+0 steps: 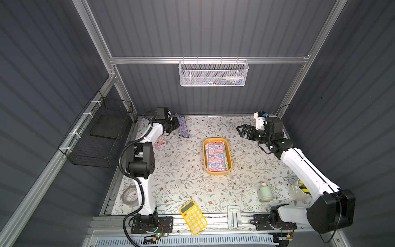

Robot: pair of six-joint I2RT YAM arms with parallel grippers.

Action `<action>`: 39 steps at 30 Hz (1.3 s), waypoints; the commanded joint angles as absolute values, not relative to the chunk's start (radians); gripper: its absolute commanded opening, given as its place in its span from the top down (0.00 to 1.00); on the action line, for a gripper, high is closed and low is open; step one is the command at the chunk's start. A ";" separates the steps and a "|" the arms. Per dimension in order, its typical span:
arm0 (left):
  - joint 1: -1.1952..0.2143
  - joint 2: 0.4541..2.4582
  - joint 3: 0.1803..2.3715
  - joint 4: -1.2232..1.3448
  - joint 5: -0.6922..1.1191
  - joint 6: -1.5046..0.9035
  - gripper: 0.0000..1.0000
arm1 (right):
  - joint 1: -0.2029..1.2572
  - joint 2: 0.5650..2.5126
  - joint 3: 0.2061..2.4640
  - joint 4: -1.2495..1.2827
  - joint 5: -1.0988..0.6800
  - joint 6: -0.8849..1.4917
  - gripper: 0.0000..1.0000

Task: Take the stickers out of the storage box
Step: Place the sticker at the center of the board.

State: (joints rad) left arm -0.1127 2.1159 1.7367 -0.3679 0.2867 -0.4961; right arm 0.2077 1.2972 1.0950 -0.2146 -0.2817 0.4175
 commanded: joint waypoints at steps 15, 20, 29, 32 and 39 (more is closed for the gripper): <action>-0.080 2.327 1.954 -0.608 0.136 -0.337 1.00 | 0.157 1.246 1.040 -0.183 -0.316 0.428 0.01; -0.066 2.404 2.035 -0.682 0.091 -0.298 0.98 | 0.155 1.241 1.034 -0.171 -0.319 0.440 0.01; -0.063 2.441 2.072 -0.731 0.001 -0.259 0.87 | 0.152 1.242 1.029 -0.156 -0.326 0.457 0.01; -0.063 2.439 2.067 -0.735 -0.035 -0.255 0.78 | 0.152 1.237 1.023 -0.133 -0.377 0.457 0.01; -0.064 2.411 2.084 -0.750 -0.059 -0.241 0.72 | 0.149 1.220 1.026 -0.137 -0.360 0.443 0.01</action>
State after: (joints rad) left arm -0.0704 2.4149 2.0518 -0.6987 -0.0284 -0.2623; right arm 0.1532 1.2449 1.0332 -0.1566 -0.3553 0.4477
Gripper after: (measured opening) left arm 0.272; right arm 0.991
